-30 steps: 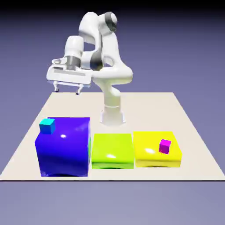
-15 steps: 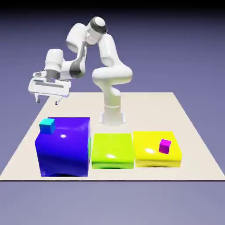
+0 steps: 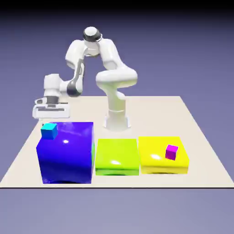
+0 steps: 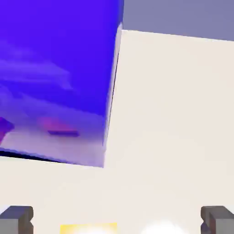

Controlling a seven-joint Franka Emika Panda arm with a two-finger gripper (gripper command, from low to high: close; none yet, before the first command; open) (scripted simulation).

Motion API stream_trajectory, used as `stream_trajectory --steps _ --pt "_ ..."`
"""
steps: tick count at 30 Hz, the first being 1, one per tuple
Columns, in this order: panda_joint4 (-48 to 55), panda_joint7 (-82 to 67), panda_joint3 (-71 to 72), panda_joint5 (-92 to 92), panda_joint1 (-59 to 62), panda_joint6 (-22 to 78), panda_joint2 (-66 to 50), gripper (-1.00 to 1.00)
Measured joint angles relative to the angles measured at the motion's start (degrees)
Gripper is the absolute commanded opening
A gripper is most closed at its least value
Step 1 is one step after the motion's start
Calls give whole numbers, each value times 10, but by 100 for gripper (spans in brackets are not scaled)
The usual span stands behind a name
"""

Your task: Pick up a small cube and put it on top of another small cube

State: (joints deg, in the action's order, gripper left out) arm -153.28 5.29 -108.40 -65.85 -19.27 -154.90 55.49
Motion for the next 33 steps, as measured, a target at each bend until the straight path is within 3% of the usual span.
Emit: stream_trajectory --steps 3,9,10,20,30,33 --pt "3 -12 -35 -21 -6 6 7 0" --pt "70 96 -160 -171 -130 -39 62 0" --pt "74 102 -167 -179 -138 -41 66 -100" --pt "2 -12 -35 -21 -6 7 7 -100" --pt "-114 -236 144 60 146 256 116 -100" --pt "-111 -229 125 41 133 248 117 -100"
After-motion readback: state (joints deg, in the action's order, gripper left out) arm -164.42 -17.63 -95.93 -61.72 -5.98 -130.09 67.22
